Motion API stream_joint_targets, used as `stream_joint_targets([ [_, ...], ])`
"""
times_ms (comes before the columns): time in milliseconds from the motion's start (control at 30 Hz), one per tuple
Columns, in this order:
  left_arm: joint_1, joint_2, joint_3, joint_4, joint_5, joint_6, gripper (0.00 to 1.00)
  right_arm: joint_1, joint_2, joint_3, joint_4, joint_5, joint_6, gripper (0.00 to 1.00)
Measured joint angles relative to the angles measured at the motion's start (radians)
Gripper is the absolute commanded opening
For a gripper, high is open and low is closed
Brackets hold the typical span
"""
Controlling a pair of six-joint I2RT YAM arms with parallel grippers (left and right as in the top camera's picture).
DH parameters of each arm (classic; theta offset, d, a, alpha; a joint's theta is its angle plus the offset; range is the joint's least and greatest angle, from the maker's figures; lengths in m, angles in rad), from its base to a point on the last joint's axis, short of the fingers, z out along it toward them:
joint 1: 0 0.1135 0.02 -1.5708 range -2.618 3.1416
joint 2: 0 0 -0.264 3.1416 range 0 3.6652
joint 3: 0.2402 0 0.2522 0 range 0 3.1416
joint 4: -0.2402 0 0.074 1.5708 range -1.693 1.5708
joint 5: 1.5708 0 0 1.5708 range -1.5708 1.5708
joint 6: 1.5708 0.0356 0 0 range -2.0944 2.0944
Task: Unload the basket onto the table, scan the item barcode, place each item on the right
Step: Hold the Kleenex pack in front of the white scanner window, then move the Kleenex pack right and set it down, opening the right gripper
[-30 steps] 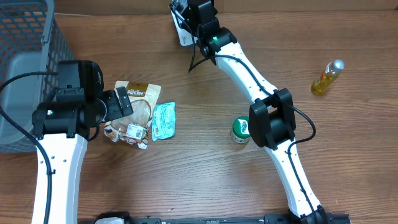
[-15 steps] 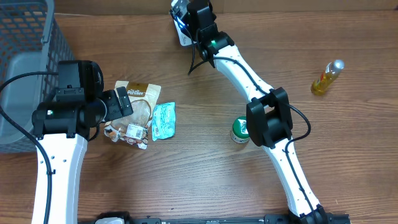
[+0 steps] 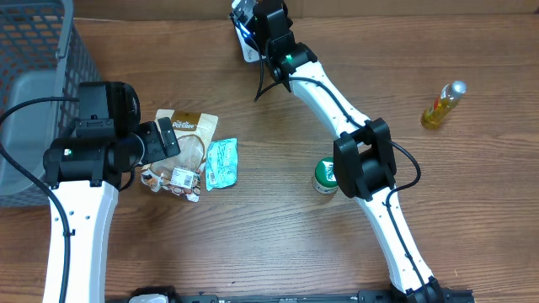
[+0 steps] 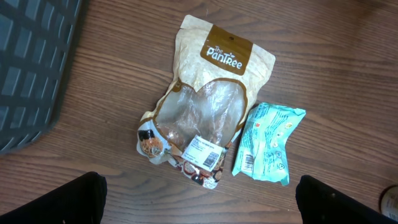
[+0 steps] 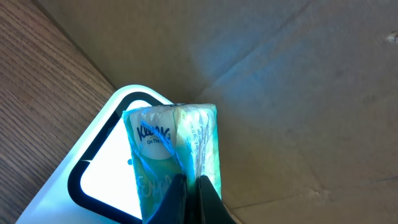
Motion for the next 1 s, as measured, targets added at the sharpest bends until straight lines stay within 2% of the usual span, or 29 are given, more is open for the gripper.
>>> stream_joint_targets([
  [400, 0.000, 0.000, 0.000, 0.000, 0.000, 0.000, 0.99, 0.000, 0.000, 0.000, 0.025, 0.010, 0.000, 0.04],
  [733, 0.000, 0.000, 0.000, 0.000, 0.000, 0.000, 1.00, 0.002, 0.000, 0.000, 0.205, 0.233, -0.003, 0.04],
  [1000, 0.000, 0.000, 0.000, 0.000, 0.000, 0.000, 1.00, 0.030, -0.034, 0.000, 0.106, 0.287, 0.000, 0.04],
])
